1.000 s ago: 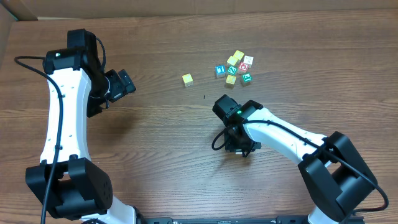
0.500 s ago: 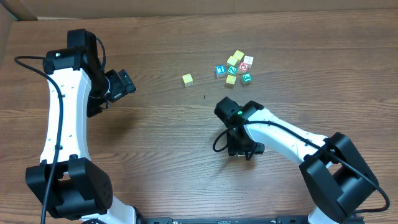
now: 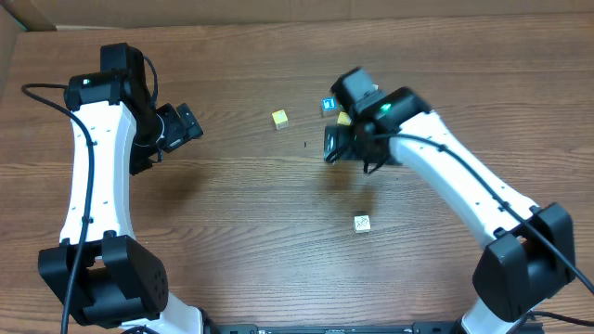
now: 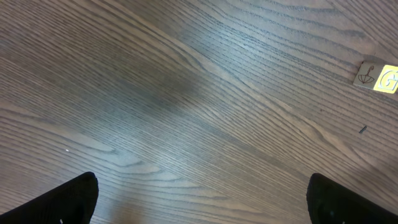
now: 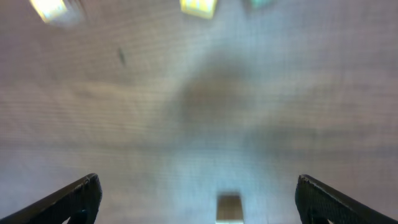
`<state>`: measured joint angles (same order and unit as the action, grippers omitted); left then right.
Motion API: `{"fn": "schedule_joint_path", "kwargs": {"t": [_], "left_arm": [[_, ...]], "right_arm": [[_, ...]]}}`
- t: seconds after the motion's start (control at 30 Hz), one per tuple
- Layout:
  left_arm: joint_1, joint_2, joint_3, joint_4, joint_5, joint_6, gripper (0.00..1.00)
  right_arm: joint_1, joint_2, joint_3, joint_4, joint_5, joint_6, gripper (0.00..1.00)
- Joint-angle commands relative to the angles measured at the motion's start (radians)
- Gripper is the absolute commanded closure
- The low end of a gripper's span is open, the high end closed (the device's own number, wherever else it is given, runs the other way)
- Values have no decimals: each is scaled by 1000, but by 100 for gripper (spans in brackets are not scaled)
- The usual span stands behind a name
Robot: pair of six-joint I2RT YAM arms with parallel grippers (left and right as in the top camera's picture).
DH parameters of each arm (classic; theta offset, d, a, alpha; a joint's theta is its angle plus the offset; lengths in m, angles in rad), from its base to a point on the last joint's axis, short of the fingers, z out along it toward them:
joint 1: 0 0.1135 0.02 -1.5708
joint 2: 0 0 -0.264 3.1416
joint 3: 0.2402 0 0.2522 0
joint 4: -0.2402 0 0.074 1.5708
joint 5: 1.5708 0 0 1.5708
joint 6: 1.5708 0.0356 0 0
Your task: Flip 4 blocks
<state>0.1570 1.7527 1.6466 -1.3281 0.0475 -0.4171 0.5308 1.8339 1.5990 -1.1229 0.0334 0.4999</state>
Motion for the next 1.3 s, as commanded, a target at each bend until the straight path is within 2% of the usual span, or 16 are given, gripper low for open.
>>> {"fn": "schedule_joint_path", "kwargs": {"t": [0.0, 0.03, 0.13, 0.4, 0.77, 0.83, 1.03, 1.2, 1.27], "left_arm": [[-2, 4, 18, -2, -7, -13, 0], [-2, 4, 18, -2, -7, -13, 0], [-2, 4, 18, -2, -7, -13, 0], [-2, 4, 18, -2, -7, -13, 0], [-2, 4, 18, -2, -6, -13, 0], [-2, 4, 18, -2, -7, -13, 0], [-2, 4, 18, -2, -7, -13, 0], [-2, 4, 18, -2, -7, -13, 0], [-2, 4, 18, -2, -6, -13, 1]], "right_arm": [[-41, 0, 30, 68, 8, -93, 0], [-62, 15, 29, 109, 11, -156, 0], [-88, 45, 23, 169, 18, -194, 2], [-116, 161, 5, 364, 139, -194, 8], [-124, 307, 5, 496, 251, -194, 15], [-130, 312, 5, 497, 254, -194, 20], [-154, 315, 5, 463, 246, -195, 49], [-179, 315, 5, 459, 76, -352, 52], [-187, 315, 5, 459, 61, -355, 55]]}}
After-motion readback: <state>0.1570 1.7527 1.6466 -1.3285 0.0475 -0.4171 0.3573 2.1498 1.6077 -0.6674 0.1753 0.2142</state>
